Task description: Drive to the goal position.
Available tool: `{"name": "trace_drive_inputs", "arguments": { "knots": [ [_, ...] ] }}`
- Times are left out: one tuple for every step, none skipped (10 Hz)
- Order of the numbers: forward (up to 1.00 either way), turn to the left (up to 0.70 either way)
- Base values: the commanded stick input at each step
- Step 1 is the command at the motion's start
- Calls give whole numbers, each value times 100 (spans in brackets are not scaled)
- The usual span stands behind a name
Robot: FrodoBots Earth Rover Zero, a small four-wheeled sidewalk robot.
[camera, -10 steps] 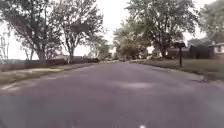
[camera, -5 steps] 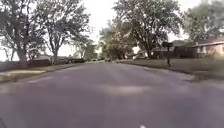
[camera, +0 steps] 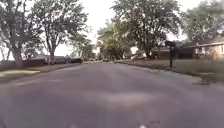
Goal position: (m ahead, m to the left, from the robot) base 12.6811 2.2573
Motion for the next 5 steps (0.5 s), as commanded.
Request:
{"name": "trace_drive_inputs", "arguments": {
  "knots": [
    [100, 0],
    [100, 0],
    [100, 0],
    [100, 0],
    [100, 0]
  ]
}}
